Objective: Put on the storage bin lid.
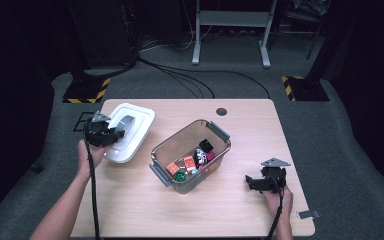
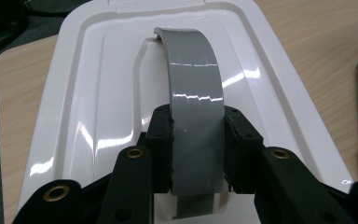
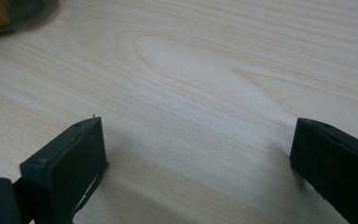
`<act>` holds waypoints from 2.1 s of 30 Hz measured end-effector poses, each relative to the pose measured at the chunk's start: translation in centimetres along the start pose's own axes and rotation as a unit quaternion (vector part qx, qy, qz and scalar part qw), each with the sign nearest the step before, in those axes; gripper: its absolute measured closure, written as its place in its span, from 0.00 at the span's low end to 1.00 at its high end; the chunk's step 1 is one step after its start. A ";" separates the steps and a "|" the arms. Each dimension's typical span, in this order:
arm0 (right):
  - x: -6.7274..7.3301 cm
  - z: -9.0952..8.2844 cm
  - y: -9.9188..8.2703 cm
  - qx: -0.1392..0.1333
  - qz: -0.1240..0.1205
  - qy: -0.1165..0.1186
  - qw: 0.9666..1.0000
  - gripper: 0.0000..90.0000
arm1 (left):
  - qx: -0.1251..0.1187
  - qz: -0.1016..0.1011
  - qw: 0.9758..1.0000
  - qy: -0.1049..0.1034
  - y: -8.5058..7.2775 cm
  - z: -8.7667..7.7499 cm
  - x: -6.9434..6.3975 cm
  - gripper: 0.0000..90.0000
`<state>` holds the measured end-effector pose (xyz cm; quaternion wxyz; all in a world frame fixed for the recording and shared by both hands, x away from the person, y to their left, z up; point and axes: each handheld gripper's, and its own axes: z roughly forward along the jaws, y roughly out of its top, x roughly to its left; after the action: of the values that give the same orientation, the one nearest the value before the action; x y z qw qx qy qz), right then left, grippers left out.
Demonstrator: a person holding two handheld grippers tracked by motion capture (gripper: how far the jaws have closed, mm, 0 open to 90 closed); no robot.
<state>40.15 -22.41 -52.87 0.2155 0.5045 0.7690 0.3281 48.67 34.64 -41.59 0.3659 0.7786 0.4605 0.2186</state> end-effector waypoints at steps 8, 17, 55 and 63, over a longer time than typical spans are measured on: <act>0.0 0.0 0.0 0.000 0.000 -0.001 1.000 0.03 | -0.013 0.018 1.000 -0.017 1.3 -1.9 -0.5 0.75; 0.0 0.0 0.0 0.000 0.000 -0.001 1.000 0.03 | -0.017 0.052 0.998 -0.034 3.0 -4.0 -1.9 0.75; 0.0 -0.1 0.0 -0.001 0.003 -0.003 1.000 0.04 | -0.013 0.108 0.987 -0.115 6.1 -5.5 -10.5 0.75; 0.0 -0.1 0.0 -0.002 0.002 -0.002 1.000 0.05 | -0.004 0.110 0.984 -0.139 6.2 -4.5 -12.4 0.75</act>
<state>40.07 -22.41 -52.85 0.2173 0.5067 0.7668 0.3287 43.11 23.53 -33.98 0.4035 0.8456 0.3159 0.1493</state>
